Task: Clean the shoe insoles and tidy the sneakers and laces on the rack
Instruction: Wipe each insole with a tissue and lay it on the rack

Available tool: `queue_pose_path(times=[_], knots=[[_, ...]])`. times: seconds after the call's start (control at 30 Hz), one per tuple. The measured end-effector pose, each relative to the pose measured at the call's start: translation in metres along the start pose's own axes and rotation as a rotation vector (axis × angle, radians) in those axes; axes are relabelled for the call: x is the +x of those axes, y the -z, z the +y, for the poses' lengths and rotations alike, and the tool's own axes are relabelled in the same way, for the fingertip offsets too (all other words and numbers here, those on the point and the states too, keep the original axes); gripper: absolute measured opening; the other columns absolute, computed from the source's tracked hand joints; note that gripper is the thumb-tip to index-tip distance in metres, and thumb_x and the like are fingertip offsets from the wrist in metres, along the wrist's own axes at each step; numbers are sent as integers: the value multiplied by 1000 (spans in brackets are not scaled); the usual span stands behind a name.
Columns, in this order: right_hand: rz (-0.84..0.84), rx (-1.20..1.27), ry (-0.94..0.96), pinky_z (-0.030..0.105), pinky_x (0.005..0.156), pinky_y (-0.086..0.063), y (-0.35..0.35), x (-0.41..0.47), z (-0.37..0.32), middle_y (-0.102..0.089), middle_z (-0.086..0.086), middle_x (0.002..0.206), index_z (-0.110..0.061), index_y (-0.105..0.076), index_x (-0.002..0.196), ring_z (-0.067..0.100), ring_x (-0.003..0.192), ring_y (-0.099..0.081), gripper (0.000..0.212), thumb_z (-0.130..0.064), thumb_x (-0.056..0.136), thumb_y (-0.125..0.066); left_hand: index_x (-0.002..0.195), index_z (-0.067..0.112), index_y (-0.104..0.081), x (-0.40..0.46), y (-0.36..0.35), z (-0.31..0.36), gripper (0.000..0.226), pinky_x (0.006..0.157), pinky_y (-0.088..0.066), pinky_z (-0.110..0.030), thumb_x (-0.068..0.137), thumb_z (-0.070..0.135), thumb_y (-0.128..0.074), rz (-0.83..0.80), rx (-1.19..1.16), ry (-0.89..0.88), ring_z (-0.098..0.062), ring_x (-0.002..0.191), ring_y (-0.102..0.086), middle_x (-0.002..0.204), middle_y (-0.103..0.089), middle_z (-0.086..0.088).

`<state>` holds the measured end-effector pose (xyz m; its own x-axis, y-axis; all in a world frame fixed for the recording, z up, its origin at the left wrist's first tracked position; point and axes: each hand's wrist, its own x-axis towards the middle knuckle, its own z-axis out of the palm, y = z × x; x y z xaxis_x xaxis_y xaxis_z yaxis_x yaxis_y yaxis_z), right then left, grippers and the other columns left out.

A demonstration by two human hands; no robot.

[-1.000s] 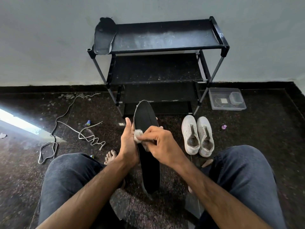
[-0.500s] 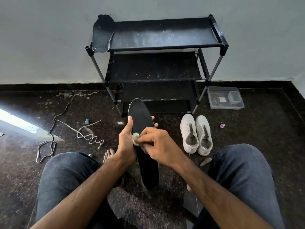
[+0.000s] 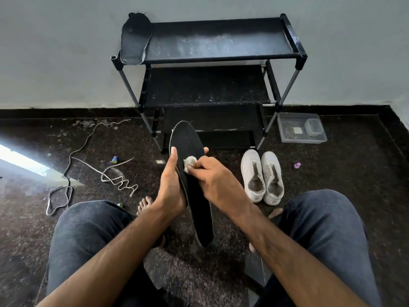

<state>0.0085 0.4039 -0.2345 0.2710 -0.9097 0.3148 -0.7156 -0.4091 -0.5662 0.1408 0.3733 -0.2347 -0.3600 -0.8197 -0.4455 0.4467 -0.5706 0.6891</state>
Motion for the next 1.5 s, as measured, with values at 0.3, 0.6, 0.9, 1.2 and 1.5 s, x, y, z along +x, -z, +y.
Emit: queue_pose_path(times=[0.3, 0.6, 0.9, 1.2, 1.5], knots=[[268, -52, -183, 20, 83, -58, 25, 4, 10, -64, 2, 103, -4, -73, 120, 12, 96, -62, 26, 0, 94, -67, 130, 7, -67, -1, -3, 1, 62, 98, -55, -48, 106, 53, -32, 64, -17, -50, -33, 123, -65, 132, -68, -20], [65, -229, -109, 33, 71, -58, 6, 0, 16, -54, 2, 99, -5, -71, 114, 18, 89, -54, 19, -12, 101, -59, 108, 7, -79, -2, -6, -6, 56, 97, -54, -41, 107, 44, -38, 143, -87, -17, -26, 104, -74, 116, -75, -17], [137, -69, -39, 25, 93, -51, 18, 6, -3, -61, 6, 103, -2, -70, 122, 18, 95, -57, 27, -1, 95, -63, 128, 3, -66, -2, -8, -9, 51, 93, -58, -33, 109, 40, -37, 136, -43, -2, -25, 111, -72, 123, -72, -19], [-157, -26, -40, 35, 89, -54, 14, -9, 13, -63, 5, 96, -5, -77, 108, 22, 91, -60, 23, 0, 90, -64, 138, 0, -59, 4, 2, 0, 67, 105, -50, -47, 105, 53, -34, 164, -99, 18, -35, 126, -63, 132, -66, -24], [228, -25, -148, 26, 84, -56, 32, 3, 21, -65, 1, 100, -5, -75, 114, 15, 93, -63, 24, 2, 92, -66, 137, 2, -61, 6, 5, -4, 53, 112, -44, -53, 107, 41, -39, 153, -12, -11, -36, 125, -63, 131, -67, -24]])
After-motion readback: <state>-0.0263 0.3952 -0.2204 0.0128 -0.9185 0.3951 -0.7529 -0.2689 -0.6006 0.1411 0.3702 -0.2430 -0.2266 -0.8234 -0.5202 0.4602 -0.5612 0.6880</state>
